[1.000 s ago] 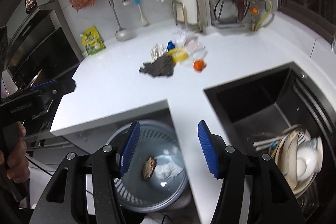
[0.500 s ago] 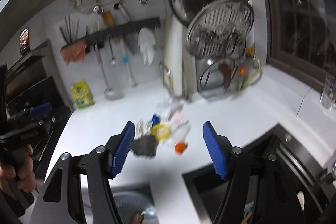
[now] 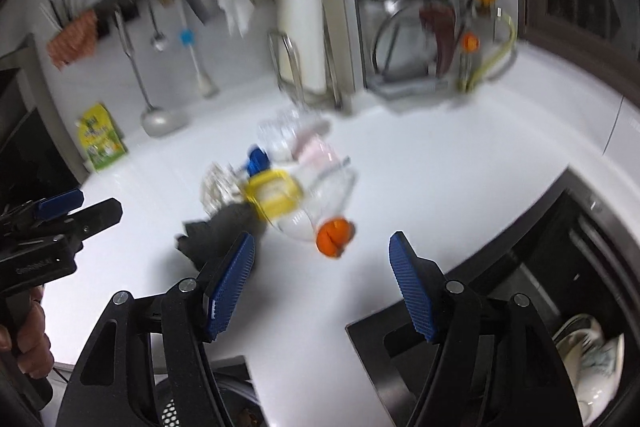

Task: Collect trash
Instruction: 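Move both tools back toward the remaining trash on the counter, then grasp the orange peel with the right tool while the left tool grasps the grey cloth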

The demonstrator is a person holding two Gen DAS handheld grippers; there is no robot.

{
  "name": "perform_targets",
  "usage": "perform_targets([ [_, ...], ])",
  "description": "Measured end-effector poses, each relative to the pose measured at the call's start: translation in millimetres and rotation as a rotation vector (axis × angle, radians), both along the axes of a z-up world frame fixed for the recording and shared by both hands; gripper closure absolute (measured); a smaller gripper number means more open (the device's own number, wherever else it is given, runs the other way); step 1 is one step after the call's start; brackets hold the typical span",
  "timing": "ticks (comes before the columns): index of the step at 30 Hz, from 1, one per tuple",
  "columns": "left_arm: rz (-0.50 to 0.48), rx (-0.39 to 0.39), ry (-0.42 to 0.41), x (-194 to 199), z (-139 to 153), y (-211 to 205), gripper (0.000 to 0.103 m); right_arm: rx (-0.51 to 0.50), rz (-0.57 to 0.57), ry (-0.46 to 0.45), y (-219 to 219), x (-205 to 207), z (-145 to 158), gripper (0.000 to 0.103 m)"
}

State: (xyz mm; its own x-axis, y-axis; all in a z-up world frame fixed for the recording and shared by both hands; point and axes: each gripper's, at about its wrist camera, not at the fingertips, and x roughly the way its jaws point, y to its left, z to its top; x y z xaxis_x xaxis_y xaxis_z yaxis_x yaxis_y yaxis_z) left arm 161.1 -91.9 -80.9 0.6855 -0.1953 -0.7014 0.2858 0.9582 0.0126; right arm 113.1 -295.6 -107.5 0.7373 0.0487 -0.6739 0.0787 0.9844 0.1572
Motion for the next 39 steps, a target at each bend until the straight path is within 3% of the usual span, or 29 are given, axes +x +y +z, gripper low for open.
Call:
perform_targets([
  [4, 0.0, 0.001, 0.04, 19.3, -28.9, -3.4, 0.017, 0.014, -0.018, 0.046, -5.0, 18.8, -31.8, 0.036],
  [11, 0.0, 0.01, 0.08, 40.6, -60.7, -13.2, 0.017, 0.024, -0.016, 0.089, -10.2, 43.3, -60.6, 0.036],
  [20, 0.0, 0.019, 0.105, 50.3, -76.0, -15.3, 0.017, 0.035, -0.009, 0.113, -10.7, 65.9, -79.0, 0.036],
  [24, -0.001, 0.018, 0.111, 53.1, -77.5, -15.0, 0.017, -0.007, -0.011, 0.118, -8.8, 71.1, -78.5, 0.037],
  [33, -0.001, 0.011, 0.122, 55.0, -80.1, -16.6, 0.017, -0.063, 0.03, 0.167, 4.4, 83.0, -83.5, 0.061],
  [37, -0.001, 0.006, 0.126, 55.2, -80.5, -17.6, 0.017, -0.08, 0.052, 0.168, 9.9, 84.1, -83.3, 0.081],
  [39, -0.005, 0.001, 0.129, 54.9, -80.7, -18.3, 0.017, -0.068, 0.056, 0.165, 10.6, 82.1, -82.7, 0.082],
])
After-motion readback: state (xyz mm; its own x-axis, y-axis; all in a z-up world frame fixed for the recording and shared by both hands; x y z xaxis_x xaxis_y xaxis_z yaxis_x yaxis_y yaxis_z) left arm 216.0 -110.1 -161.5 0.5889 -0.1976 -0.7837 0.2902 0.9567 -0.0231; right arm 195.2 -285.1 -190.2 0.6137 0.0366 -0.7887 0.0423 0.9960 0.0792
